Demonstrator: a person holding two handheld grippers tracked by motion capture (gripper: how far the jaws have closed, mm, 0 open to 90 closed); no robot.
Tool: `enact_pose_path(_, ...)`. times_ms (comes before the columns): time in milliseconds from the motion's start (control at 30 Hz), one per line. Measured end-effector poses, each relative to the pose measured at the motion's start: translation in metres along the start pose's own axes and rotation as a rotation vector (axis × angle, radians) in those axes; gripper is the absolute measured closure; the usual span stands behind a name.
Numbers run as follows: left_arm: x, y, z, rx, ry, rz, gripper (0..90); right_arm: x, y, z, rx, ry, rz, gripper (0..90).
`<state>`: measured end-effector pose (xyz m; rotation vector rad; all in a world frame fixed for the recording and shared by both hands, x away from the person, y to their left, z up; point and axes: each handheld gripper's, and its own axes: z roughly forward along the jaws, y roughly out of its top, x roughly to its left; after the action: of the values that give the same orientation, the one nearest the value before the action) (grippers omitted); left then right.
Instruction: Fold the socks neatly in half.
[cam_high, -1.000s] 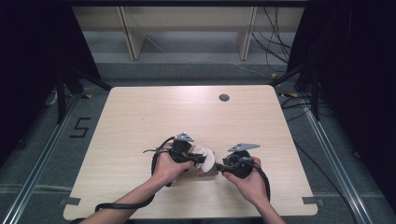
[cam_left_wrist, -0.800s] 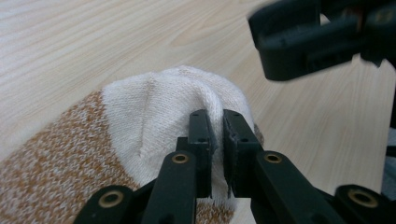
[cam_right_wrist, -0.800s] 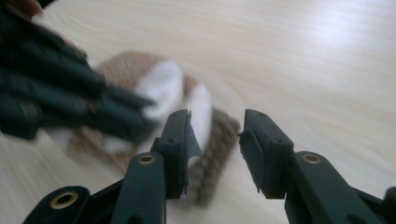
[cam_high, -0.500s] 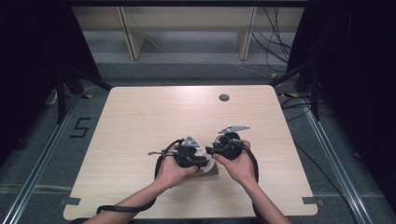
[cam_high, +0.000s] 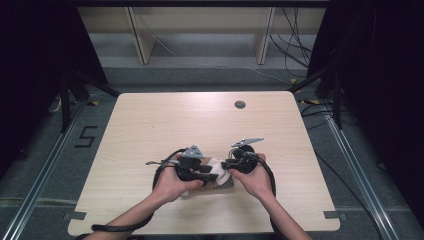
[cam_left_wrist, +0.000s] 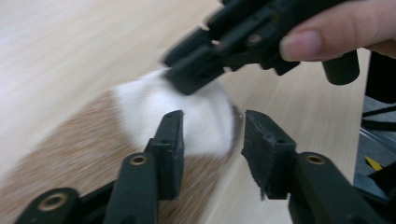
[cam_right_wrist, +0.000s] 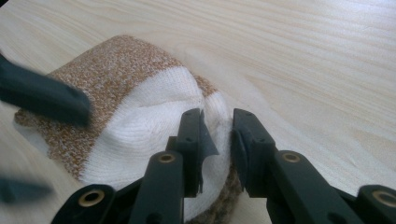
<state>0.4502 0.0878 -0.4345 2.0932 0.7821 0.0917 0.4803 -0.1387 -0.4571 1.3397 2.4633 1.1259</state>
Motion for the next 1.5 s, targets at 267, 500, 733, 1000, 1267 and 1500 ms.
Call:
enact_pose_path(267,0.028,-0.025,-0.023,0.11,0.097,-0.031,80.4,-0.001,-0.004,0.0,0.006,0.001,0.002,74.3)
enact_pose_path(500,0.028,-0.037,-0.007,0.141,0.087,-0.04,80.3,-0.002,-0.006,0.001,0.011,0.016,-0.025,76.0)
enact_pose_path(733,0.031,-0.041,-0.006,0.113,0.072,-0.057,80.1,-0.002,-0.008,0.003,-0.003,0.002,-0.041,76.7)
enact_pose_path(1000,0.033,-0.028,-0.02,-0.03,0.102,-0.051,53.6,0.006,-0.005,-0.006,-0.028,-0.017,-0.019,65.1)
enact_pose_path(1267,0.041,-0.021,-0.035,-0.065,0.171,0.023,37.3,0.007,-0.004,-0.013,-0.097,-0.035,-0.027,54.4)
enact_pose_path(1500,0.044,-0.023,-0.053,-0.054,0.234,0.08,31.5,0.007,-0.004,-0.022,-0.136,-0.029,-0.039,50.8)
